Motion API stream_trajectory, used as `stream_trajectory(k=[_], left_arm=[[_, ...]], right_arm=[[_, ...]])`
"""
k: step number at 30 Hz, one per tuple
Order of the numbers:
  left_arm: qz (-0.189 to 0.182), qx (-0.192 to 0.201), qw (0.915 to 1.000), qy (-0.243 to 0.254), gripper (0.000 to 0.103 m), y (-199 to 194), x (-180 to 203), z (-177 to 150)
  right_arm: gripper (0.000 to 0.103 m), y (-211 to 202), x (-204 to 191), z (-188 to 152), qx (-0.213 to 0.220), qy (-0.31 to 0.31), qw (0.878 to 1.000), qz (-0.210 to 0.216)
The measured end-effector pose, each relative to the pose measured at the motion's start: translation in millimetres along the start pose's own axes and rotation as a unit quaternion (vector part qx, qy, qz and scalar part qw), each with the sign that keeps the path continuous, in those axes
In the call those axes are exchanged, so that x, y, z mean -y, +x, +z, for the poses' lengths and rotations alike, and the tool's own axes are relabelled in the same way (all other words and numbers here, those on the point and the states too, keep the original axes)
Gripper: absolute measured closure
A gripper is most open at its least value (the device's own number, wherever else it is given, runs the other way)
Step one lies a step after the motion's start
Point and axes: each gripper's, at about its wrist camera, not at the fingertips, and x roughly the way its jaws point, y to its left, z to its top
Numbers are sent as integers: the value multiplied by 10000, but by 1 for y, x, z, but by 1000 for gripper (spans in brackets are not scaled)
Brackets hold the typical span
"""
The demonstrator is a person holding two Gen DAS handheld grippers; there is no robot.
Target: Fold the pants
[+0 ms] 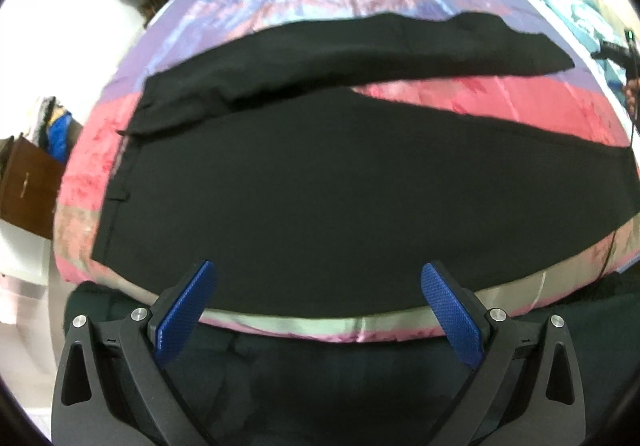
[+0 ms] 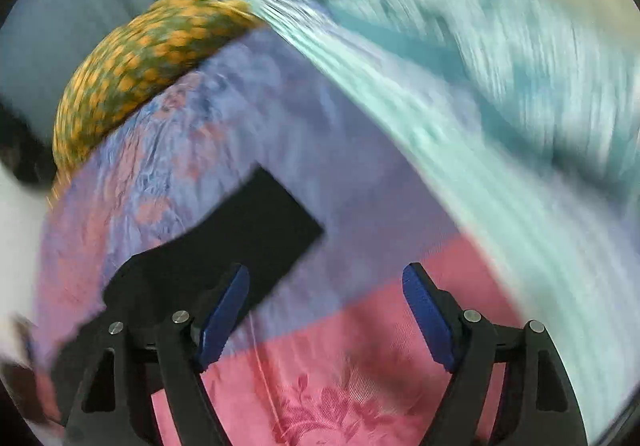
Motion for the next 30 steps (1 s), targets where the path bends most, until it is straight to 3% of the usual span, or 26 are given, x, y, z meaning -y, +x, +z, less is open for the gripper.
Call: stream_trajectory(k=[2, 4, 10, 11, 12, 13, 14, 17, 19, 21, 23, 27, 30], left_arm=[[27, -28, 10000, 78, 1, 3, 5, 1], [80, -72, 9998, 157, 1, 7, 10, 3], [195, -294, 9993, 112, 1, 23, 14, 11], [198, -317, 9992, 110, 1, 24, 15, 12], [194, -341, 9992, 117, 1, 26, 17, 13], [184, -343, 9992, 125, 1, 26, 17, 14], [173, -337, 9992, 135, 1, 27, 18, 14], [119, -285, 9994, 167, 1, 28, 21, 16], [65, -285, 9994, 189, 1, 30, 24, 16], [20, -317, 9993, 219, 1, 34, 26, 17], [-17, -327, 9991, 260, 1, 35, 29, 18], [39, -275, 9993, 233, 1, 34, 28, 21], [72, -335, 9992, 183, 1, 38, 28, 24]], right_arm=[[25, 28, 23, -11, -281, 726, 9953, 583], [25, 45, 26, -13, -310, 986, 9909, 866], [25, 85, 2, 9, -176, 1131, 9889, 950], [30, 88, -3, 13, -151, 1102, 9893, 945], [62, 91, -11, 20, -188, 909, 9916, 900], [82, 91, -16, 22, -245, 746, 9936, 811], [85, 88, -22, 24, -305, 563, 9952, 734], [85, 60, -18, 16, -198, 233, 9975, 639], [81, 47, -7, 2, -204, -166, 9996, 142], [62, 50, 4, -14, -563, -480, 9971, -161], [59, 50, 12, -18, -684, -569, 9958, -207], [57, 40, 7, 14, -217, -924, 9950, -300], [57, 56, -12, 45, -253, -1252, 9913, -317]])
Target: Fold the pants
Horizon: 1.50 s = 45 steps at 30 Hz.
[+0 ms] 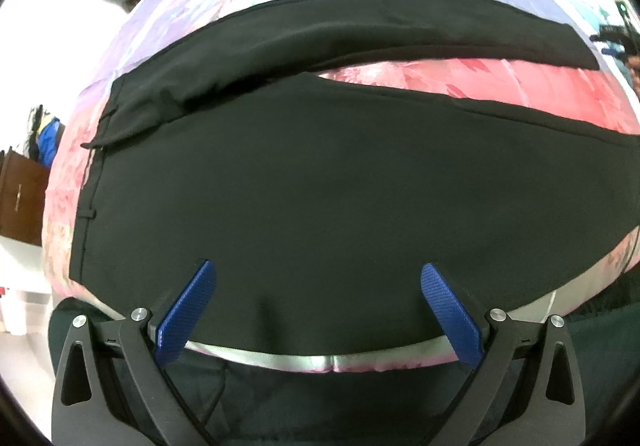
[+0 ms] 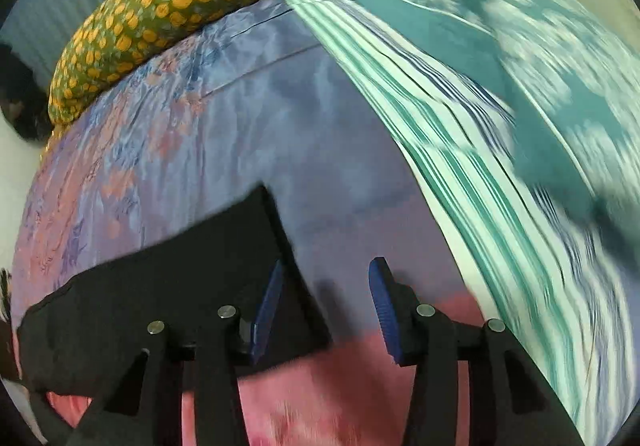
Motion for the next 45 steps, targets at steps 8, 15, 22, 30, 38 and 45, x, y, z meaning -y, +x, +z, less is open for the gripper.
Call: stream_trajectory(k=[8, 15, 22, 30, 38, 45], left_arm=[[144, -92, 9997, 147, 1, 8, 8, 10], [194, 340, 9980, -495, 1, 6, -18, 37], [1012, 1009, 9853, -941, 1, 24, -71, 90], [1833, 1187, 9667, -1333, 1, 130, -146, 186], [1017, 890, 9694, -2049, 0, 153, -184, 171], [1021, 930, 9715, -1927, 0, 152, -175, 170]], right_arm=[[87, 64, -57, 33, -626, -730, 9954, -17], [93, 2, -120, 57, 1001, -2160, 9682, -766], [67, 38, -126, 27, 1006, -1522, 9695, -1636], [67, -15, -311, -84, 526, -2114, 9457, 2414], [68, 24, -476, -189, -1385, -3217, 8702, 3464], [74, 46, -326, -95, -786, -2066, 9469, 2336]])
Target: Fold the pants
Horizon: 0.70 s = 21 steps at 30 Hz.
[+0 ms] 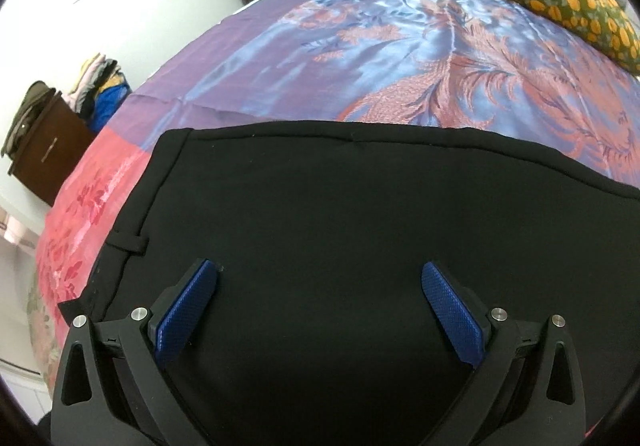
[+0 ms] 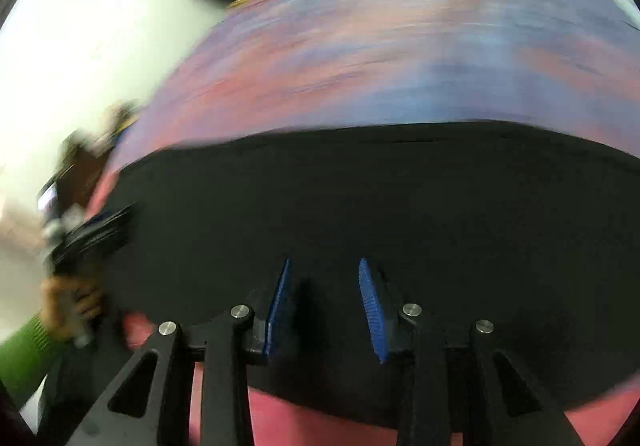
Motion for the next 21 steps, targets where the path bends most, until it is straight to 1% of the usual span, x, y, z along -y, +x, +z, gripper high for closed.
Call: stream_trajectory(k=[1, 2, 3, 4, 6, 7, 8, 9, 10, 11, 12, 13, 14, 15, 17, 18, 19, 20, 21], left_arm=[[30, -25, 10000, 20, 0, -1, 1, 1], [48, -51, 10000, 30, 1, 2, 3, 5], [69, -76, 9999, 44, 1, -4, 1, 4], [24, -75, 10000, 46, 1, -12, -2, 2], [-137, 11, 9999, 61, 1, -29, -7, -4], [-266, 140, 9995, 128, 1, -48, -8, -12], [-336, 205, 9991, 175, 1, -57, -7, -17], [-478, 313, 9980, 272, 1, -74, -4, -27], [-624, 377, 9967, 361, 1, -89, 0, -38], [-769, 402, 9953, 425, 1, -101, 5, -49], [-1015, 394, 9927, 513, 1, -117, 14, -65], [-1262, 355, 9895, 605, 1, -131, 24, -79], [-1467, 314, 9862, 695, 1, -142, 33, -93], [-1781, 251, 9798, 877, 1, -158, 51, -114], [-2136, 176, 9701, 1142, 1, -173, 73, -139], [-2296, 130, 9638, 1346, 1, -178, 87, -155], [-2325, 118, 9611, 1484, 1, -180, 96, -165], [-2277, 101, 9598, 1635, 1, -179, 104, -175], [-2168, 59, 9600, 1769, 1, -175, 109, -183]], right_arm=[[74, -16, 35, 2, 145, 321, 9992, -161], [71, -34, 64, 2, 269, 608, 9964, -535], [69, -54, 94, 1, 371, 879, 9890, -1133], [69, -73, 117, -3, 465, 1074, 9809, -1555], [69, -117, 153, -19, 701, 1384, 9660, -2068], [69, -136, 161, -30, 777, 1451, 9610, -2220], [68, -153, 160, -43, 835, 1440, 9596, -2269], [65, -166, 150, -57, 880, 1346, 9610, -2250], [62, -175, 130, -70, 894, 1217, 9636, -2205], [58, -180, 115, -85, 908, 1109, 9670, -2109], [54, -185, 95, -105, 933, 1027, 9717, -1914], [52, -183, 70, -127, 932, 978, 9769, -1657], [51, -175, 40, -147, 897, 926, 9824, -1351], [50, -165, 13, -172, 841, 856, 9876, -1008], [47, -141, -27, -200, 698, 727, 9935, -532], [47, -127, -53, -216, 593, 616, 9959, -309], [47, -116, -65, -229, 547, 513, 9969, -218], [47, -110, -74, -239, 527, 460, 9973, -208], [47, -100, -81, -249, 507, 447, 9973, -290]])
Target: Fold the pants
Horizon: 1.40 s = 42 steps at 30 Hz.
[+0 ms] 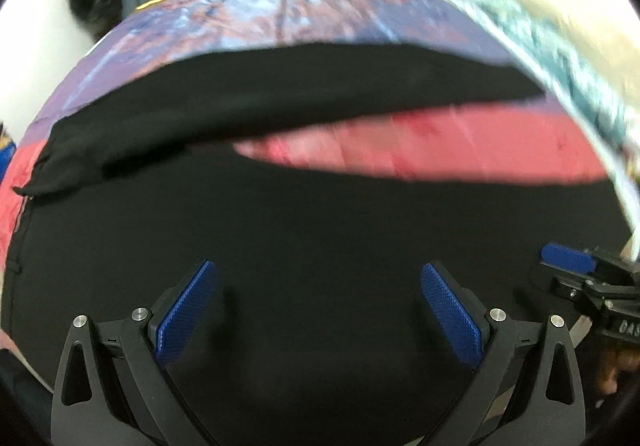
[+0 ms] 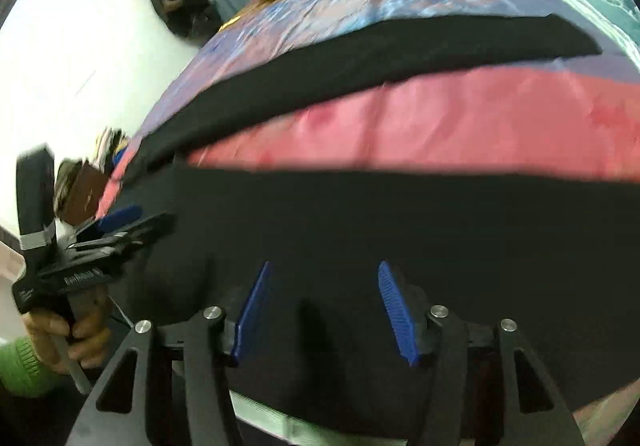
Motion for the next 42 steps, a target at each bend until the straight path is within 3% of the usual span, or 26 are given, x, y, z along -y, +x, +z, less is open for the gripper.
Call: stream_trajectory(k=[3, 8, 12, 15, 20, 25, 29, 35, 39, 42], left_arm=[[534, -200, 9983, 129, 1, 13, -14, -12], [1014, -363, 9914, -743, 0, 8, -92, -22], [1615, -441, 9750, -1462, 0, 1, -157, -27], [1645, -462, 9659, -1945, 0, -4, -190, -32], [1673, -416, 9622, -2107, 1, -9, -197, -36], [1470, -147, 9672, -2065, 1, -26, -185, -38], [1469, 0, 9726, -1800, 1, -30, -177, -34], [1497, -281, 9739, -1682, 0, -7, -175, -45], [1496, -224, 9753, -1612, 0, -8, -174, -47], [1509, -225, 9745, -1644, 0, -9, -173, -47]], right_arm=[[47, -3, 1, -21, 233, -27, 9992, -323], [45, -35, 51, -28, 513, 683, 9904, -1084], [45, -54, 92, -39, 849, 1618, 9798, -817], [42, -55, 96, -42, 1009, 1877, 9744, -716], [32, -47, 84, -38, 1047, 1640, 9769, -885], [31, -57, 76, -42, 1109, 1701, 9720, -1182], [27, -64, 51, -44, 1217, 1213, 9758, -1349], [24, -48, 23, -45, 962, 651, 9848, -1292], [21, -58, 21, -44, 1202, 403, 9776, -1677], [19, -61, 19, -45, 1297, 308, 9762, -1710]])
